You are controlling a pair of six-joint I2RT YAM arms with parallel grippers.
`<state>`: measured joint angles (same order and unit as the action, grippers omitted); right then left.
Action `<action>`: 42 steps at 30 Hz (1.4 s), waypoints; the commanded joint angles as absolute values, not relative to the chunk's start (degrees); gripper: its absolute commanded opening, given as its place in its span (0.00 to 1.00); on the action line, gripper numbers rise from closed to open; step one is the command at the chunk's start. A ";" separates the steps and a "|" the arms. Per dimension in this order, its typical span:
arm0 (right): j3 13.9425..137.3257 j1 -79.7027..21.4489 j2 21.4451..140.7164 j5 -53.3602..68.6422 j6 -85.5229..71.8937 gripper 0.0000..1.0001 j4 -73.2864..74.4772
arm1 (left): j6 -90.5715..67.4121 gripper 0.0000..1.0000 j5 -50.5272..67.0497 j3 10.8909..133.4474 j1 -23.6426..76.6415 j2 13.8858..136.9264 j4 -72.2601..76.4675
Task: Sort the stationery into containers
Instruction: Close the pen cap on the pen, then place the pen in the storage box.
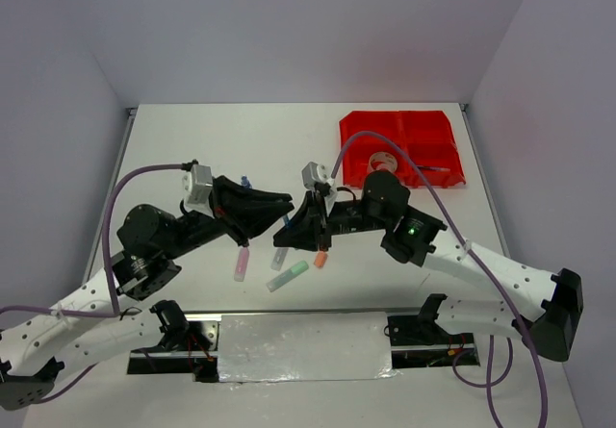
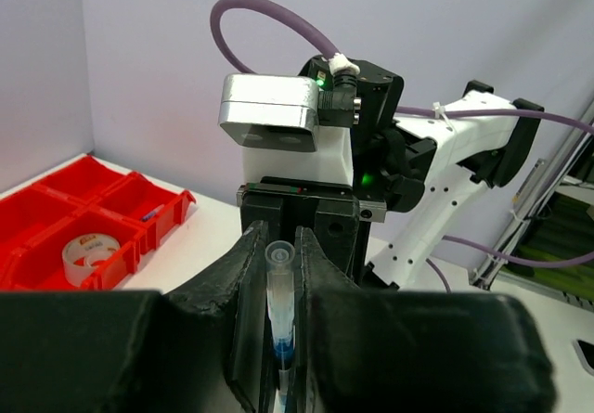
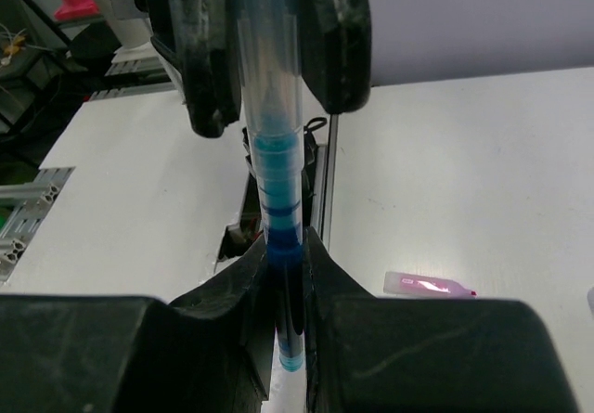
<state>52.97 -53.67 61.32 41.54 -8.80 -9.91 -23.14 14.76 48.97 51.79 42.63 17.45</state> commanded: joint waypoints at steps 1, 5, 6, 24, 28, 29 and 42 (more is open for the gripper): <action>60.53 -54.05 61.79 34.65 -7.65 0.00 -11.26 | -25.49 0.00 17.49 44.58 52.03 43.15 20.65; 69.85 -53.70 62.75 30.94 -6.42 0.00 -6.86 | -27.94 0.00 17.84 37.28 52.03 44.64 22.32; 71.96 -53.44 63.54 30.42 -6.42 0.00 -6.33 | -28.65 0.00 18.54 35.61 52.03 45.69 23.28; 74.31 -50.36 68.21 35.15 -9.32 0.00 -6.06 | -28.94 0.00 6.71 29.75 57.48 45.12 18.01; 63.04 -50.45 66.45 36.22 -9.31 0.00 -8.25 | -27.16 0.15 -9.98 42.75 57.39 42.63 1.90; 61.28 -50.54 66.62 35.25 -9.66 0.00 -8.61 | -27.25 0.28 -16.02 45.24 57.39 42.63 0.19; 49.74 -32.80 71.46 25.46 -24.60 0.00 -13.81 | -34.71 0.99 -51.23 81.19 57.30 51.94 -27.67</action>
